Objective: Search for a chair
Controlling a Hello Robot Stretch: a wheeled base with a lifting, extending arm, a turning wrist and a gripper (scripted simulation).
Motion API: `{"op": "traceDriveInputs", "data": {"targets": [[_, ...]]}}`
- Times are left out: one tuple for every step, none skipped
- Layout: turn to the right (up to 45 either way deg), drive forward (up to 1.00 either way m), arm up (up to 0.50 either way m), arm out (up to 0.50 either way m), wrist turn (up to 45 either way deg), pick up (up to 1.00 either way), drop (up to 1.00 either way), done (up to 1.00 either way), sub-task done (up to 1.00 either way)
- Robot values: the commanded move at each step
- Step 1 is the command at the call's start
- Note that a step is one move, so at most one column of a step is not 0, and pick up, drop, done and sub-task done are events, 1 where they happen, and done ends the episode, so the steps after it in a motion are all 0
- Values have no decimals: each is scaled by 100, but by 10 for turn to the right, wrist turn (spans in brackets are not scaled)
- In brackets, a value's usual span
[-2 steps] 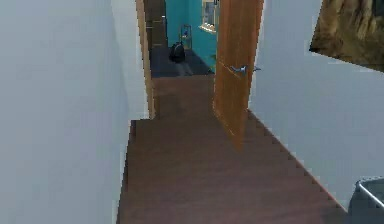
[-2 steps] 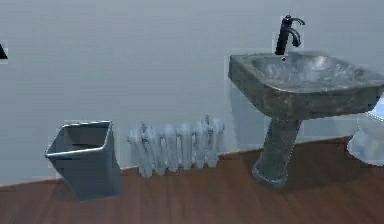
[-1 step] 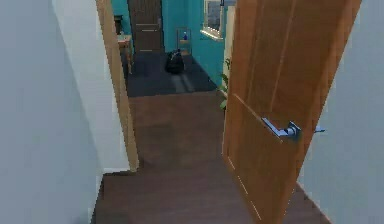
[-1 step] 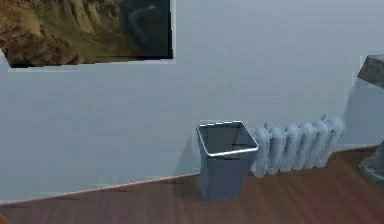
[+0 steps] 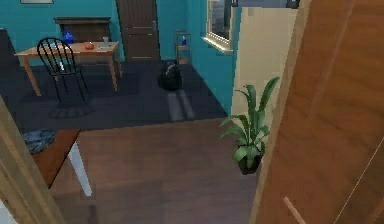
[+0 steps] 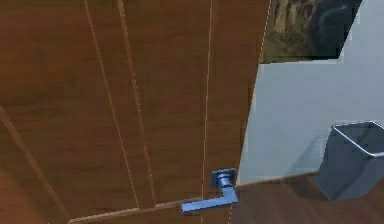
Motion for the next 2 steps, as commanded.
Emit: {"op": "traceDriveInputs", "data": {"targets": [[-60,0,0,0,0,0,0,0,0],[0,50,0,0,0,0,0,0,0]]}}
